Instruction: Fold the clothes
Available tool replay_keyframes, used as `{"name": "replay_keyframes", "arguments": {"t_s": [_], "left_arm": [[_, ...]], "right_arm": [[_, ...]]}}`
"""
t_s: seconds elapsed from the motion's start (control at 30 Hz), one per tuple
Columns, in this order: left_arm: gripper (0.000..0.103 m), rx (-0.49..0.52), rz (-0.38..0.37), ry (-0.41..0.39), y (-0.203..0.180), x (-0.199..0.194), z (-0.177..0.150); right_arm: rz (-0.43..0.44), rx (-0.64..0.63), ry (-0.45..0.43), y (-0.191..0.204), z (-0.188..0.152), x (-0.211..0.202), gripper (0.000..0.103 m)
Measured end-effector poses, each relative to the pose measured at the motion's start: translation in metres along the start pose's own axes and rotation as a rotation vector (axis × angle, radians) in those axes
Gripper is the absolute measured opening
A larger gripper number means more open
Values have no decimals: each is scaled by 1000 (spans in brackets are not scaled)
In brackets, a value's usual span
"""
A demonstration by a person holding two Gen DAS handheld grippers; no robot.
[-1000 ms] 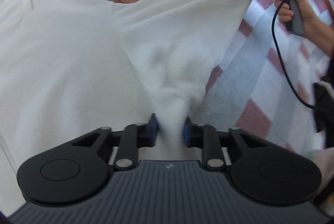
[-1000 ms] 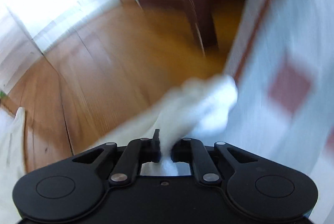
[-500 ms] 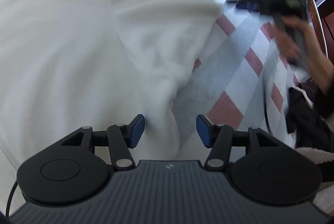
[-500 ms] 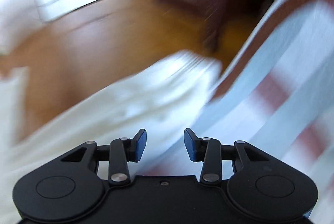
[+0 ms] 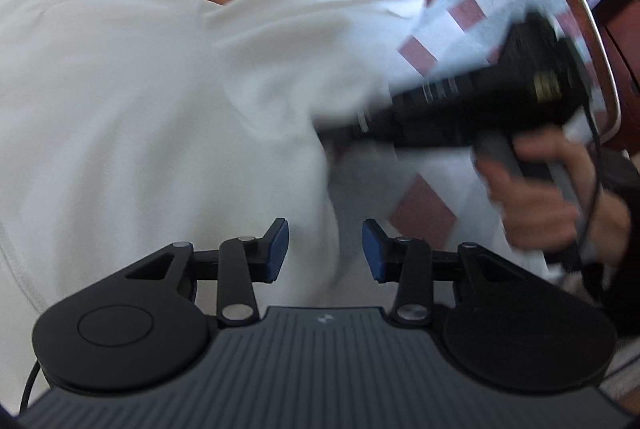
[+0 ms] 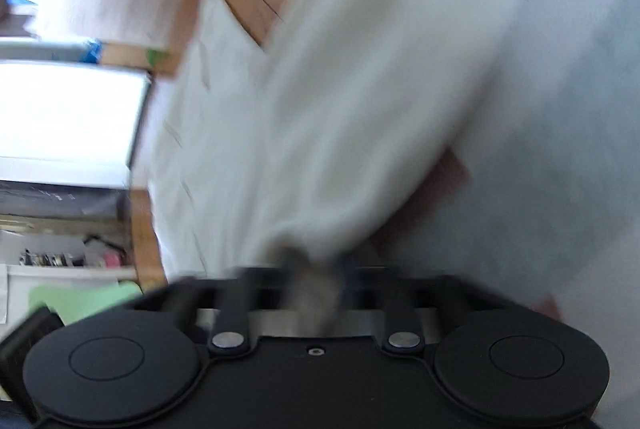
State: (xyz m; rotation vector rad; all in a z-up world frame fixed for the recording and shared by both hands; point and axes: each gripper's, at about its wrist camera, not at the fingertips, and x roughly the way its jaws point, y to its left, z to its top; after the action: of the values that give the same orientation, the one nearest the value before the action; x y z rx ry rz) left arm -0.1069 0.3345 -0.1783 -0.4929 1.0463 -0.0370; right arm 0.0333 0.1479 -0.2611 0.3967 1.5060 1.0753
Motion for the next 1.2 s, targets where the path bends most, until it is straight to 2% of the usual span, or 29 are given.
{"name": "replay_keyframes", "arguments": {"t_s": [0.07,0.13,0.23,0.3,0.37,0.43,0.5,0.57,0.63,0.7,0.73,0.8,0.87,0.9,0.93,0.97,1.0,1.07,1.1,1.17,1.2], "left_arm": [[45,23,17,24,-6,4,-3],[54,28,29,47,-10,9,-5],[59,22,59,70,-11,21,-8],[59,38,95,82,-13,29,-9],[52,48,127,92,-15,38,-11],[10,87,151,92,-17,40,-12],[5,127,174,92,-19,41,-12],[4,105,120,82,-17,32,-11],[4,118,71,63,-18,19,-12],[4,91,-3,60,-15,9,-14],[4,76,-41,58,-14,4,-15],[4,63,-68,58,-16,2,-20],[0,70,-97,107,-21,12,-25],[0,58,-126,149,-24,21,-28],[1,46,-156,192,-26,30,-32],[1,58,-129,219,-30,37,-35],[2,71,-99,246,-34,43,-38],[3,110,-79,221,-40,37,-39],[3,108,-75,187,-39,30,-36],[10,95,-54,113,-33,15,-26],[22,87,-31,77,-29,11,-19]], "right_arm": [[34,-59,-105,11,8,-16,6],[51,-110,-155,20,18,-25,6],[35,-175,-140,31,27,-33,6],[-21,-207,-107,31,30,-32,6],[-102,-230,-69,27,30,-29,6],[-177,-226,-41,15,26,-34,6],[-185,-208,-45,4,22,-36,6],[-178,-214,-64,9,26,-37,6],[-135,-229,-79,13,30,-39,6],[-93,-227,-89,13,35,-41,6],[-112,-231,-84,13,36,-39,6],[-249,-290,-54,13,33,-31,6],[-380,-347,-27,14,29,-23,6],[-418,-373,-29,17,26,-21,6],[-456,-400,-31,19,22,-20,0],[-494,-426,-33,22,19,-18,2],[-532,-452,-35,25,16,-16,9],[-584,-488,-38,29,10,-14,15],[-506,-434,-35,27,14,-22,18],[-355,-321,-25,21,21,-36,34],[-295,-238,0,12,27,-37,51]]}}
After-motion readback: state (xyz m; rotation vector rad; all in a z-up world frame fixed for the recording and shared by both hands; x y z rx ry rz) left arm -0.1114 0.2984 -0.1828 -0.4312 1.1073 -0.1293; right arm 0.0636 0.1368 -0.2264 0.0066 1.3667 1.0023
